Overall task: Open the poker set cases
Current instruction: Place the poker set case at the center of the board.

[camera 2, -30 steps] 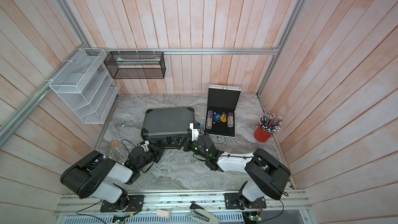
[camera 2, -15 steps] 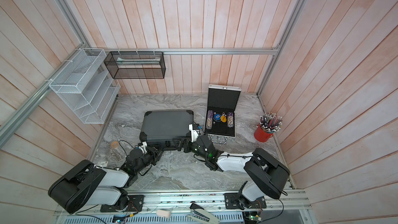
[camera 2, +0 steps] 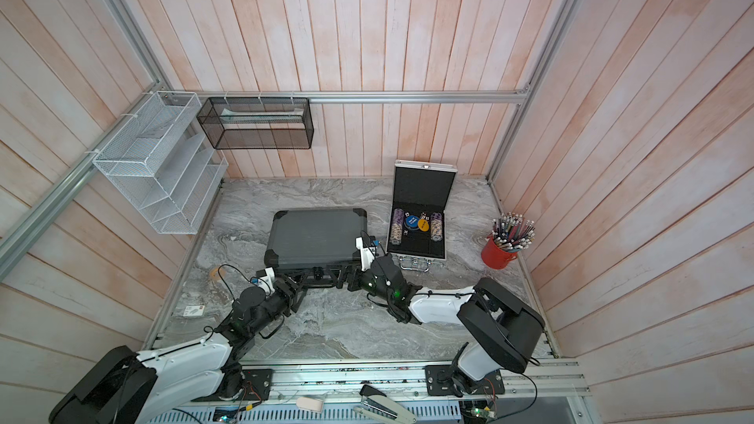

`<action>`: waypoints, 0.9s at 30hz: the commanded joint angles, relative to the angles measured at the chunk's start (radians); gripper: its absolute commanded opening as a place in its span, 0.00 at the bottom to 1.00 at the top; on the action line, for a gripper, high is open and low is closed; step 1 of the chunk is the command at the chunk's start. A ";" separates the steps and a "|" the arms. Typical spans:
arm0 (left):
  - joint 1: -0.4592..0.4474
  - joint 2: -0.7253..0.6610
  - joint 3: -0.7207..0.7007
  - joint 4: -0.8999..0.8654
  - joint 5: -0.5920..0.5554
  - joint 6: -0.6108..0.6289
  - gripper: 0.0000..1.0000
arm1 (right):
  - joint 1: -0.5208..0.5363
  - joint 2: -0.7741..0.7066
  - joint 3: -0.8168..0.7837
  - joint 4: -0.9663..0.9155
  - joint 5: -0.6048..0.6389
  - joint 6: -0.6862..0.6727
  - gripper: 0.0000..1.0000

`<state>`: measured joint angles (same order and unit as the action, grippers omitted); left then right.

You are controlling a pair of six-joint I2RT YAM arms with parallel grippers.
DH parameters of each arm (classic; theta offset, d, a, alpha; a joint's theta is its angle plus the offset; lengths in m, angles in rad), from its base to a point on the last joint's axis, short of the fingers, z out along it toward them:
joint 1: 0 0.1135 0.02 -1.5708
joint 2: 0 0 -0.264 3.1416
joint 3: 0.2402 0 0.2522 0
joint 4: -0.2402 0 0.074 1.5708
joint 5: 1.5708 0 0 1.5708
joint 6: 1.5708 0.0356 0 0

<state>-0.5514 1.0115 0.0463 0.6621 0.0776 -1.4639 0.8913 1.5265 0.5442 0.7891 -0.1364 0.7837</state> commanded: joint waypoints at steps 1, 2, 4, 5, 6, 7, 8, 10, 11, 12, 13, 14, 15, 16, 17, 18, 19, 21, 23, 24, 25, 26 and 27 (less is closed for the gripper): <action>-0.003 -0.071 0.004 -0.168 -0.055 0.044 0.87 | 0.001 0.023 0.026 0.010 -0.042 -0.024 0.98; -0.003 -0.093 0.013 -0.208 -0.062 0.051 0.89 | 0.006 0.028 0.030 0.010 -0.044 -0.028 0.98; -0.003 -0.128 0.033 -0.271 -0.067 0.069 0.93 | 0.011 0.035 0.031 0.015 -0.050 -0.032 0.98; -0.003 -0.143 0.038 -0.299 -0.066 0.078 0.96 | 0.012 0.037 0.029 0.021 -0.052 -0.032 0.98; -0.004 -0.152 0.042 -0.318 -0.067 0.082 0.98 | 0.013 0.040 0.027 0.025 -0.053 -0.031 0.98; -0.004 -0.159 0.047 -0.334 -0.068 0.085 0.99 | 0.014 0.042 0.024 0.030 -0.052 -0.031 0.99; -0.004 -0.168 0.049 -0.347 -0.070 0.089 0.99 | 0.015 0.043 0.025 0.034 -0.051 -0.031 0.99; -0.003 -0.173 0.052 -0.363 -0.073 0.094 0.99 | 0.018 0.044 0.025 0.035 -0.049 -0.036 0.99; -0.004 -0.175 0.055 -0.373 -0.074 0.101 0.99 | 0.021 0.044 0.027 0.034 -0.049 -0.042 0.98; -0.004 -0.173 0.063 -0.385 -0.078 0.109 0.99 | 0.024 0.045 0.030 0.033 -0.048 -0.048 0.98; -0.004 -0.172 0.075 -0.405 -0.079 0.119 0.99 | 0.029 0.046 0.037 0.024 -0.048 -0.056 0.98; -0.004 -0.171 0.088 -0.427 -0.080 0.130 0.99 | 0.034 0.049 0.043 0.014 -0.046 -0.063 0.98; -0.004 -0.170 0.102 -0.445 -0.080 0.141 0.99 | 0.035 0.050 0.046 0.008 -0.045 -0.068 0.99; -0.004 -0.170 0.113 -0.468 -0.083 0.151 0.99 | 0.038 0.052 0.049 0.004 -0.043 -0.070 0.98; -0.003 -0.173 0.123 -0.484 -0.088 0.160 0.99 | 0.040 0.053 0.049 0.004 -0.042 -0.072 0.98; -0.004 -0.177 0.130 -0.498 -0.094 0.167 0.99 | 0.041 0.054 0.049 0.005 -0.040 -0.073 0.99; -0.003 -0.181 0.135 -0.509 -0.102 0.175 0.99 | 0.043 0.056 0.051 0.004 -0.040 -0.076 0.98; -0.004 -0.191 0.147 -0.535 -0.124 0.193 0.99 | 0.047 0.062 0.056 0.001 -0.042 -0.082 0.98; -0.002 -0.196 0.163 -0.562 -0.141 0.217 1.00 | 0.055 0.071 0.062 -0.004 -0.042 -0.094 0.98; 0.002 -0.197 0.170 -0.573 -0.145 0.231 1.00 | 0.058 0.075 0.065 -0.007 -0.042 -0.100 0.98; 0.006 -0.198 0.181 -0.590 -0.151 0.247 1.00 | 0.062 0.078 0.070 -0.012 -0.041 -0.108 0.98; 0.012 -0.198 0.194 -0.607 -0.157 0.266 1.00 | 0.068 0.084 0.077 -0.019 -0.040 -0.120 0.98; 0.020 -0.198 0.204 -0.625 -0.162 0.283 1.00 | 0.073 0.087 0.083 -0.024 -0.038 -0.130 0.98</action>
<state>-0.5453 0.8227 0.2077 0.1131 -0.0410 -1.2579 0.9485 1.5967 0.5941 0.7864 -0.1741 0.6987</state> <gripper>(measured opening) 0.998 0.983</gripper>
